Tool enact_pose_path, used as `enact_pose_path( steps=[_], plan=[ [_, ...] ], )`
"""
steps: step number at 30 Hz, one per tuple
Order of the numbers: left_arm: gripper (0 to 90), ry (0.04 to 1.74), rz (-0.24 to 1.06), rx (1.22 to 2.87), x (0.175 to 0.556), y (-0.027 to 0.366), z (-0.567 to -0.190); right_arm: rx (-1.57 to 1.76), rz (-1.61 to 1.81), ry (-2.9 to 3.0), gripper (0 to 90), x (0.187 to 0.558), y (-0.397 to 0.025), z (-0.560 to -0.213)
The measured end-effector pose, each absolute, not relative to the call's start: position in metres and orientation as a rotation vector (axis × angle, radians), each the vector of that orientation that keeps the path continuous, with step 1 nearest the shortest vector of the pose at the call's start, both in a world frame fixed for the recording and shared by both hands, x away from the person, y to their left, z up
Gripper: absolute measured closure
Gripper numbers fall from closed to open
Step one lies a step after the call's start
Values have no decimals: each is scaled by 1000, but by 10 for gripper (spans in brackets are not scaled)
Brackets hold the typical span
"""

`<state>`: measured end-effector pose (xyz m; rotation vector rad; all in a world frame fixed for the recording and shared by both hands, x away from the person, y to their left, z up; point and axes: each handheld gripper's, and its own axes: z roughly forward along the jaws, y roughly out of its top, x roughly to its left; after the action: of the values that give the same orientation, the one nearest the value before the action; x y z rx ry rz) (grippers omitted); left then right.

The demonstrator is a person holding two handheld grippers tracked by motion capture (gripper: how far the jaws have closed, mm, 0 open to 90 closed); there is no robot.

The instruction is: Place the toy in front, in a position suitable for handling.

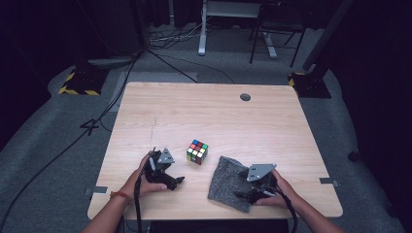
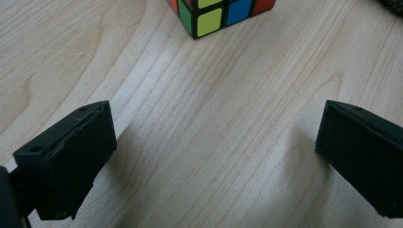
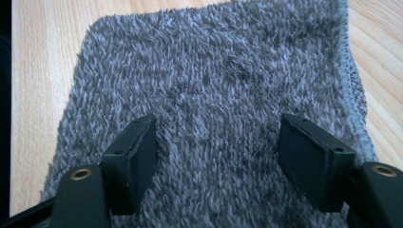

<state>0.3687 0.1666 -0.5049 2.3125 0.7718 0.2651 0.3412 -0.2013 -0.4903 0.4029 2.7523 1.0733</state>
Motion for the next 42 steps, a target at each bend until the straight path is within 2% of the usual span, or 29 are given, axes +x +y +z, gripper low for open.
enact_pose_path(
  steps=[15, 26, 28, 32, 35, 39, 42],
  plan=[
    [1, 738, 253, 2323, 386, 129, -504, 683, 1054, 2647, 298, 364, -269, -492],
    [6, 747, 250, 2318, 404, 102, -504, 742, 1045, 2621, 298, 370, -283, -492],
    [32, 741, 254, 2306, 405, 101, -504, 742, 1047, 2620, 298, 370, -283, -493],
    [159, 735, 224, 2257, 410, 101, -502, 740, 1058, 2622, 298, 371, -284, -493],
    [155, 721, 195, 2214, 413, 99, -501, 738, 1058, 2622, 298, 371, -284, -493],
    [162, 672, 217, 2246, 414, 91, -501, 735, 1060, 2621, 298, 371, -284, -493],
    [276, 637, 227, 2250, 413, 87, -501, 733, 1062, 2622, 298, 371, -285, -493]
  ],
)
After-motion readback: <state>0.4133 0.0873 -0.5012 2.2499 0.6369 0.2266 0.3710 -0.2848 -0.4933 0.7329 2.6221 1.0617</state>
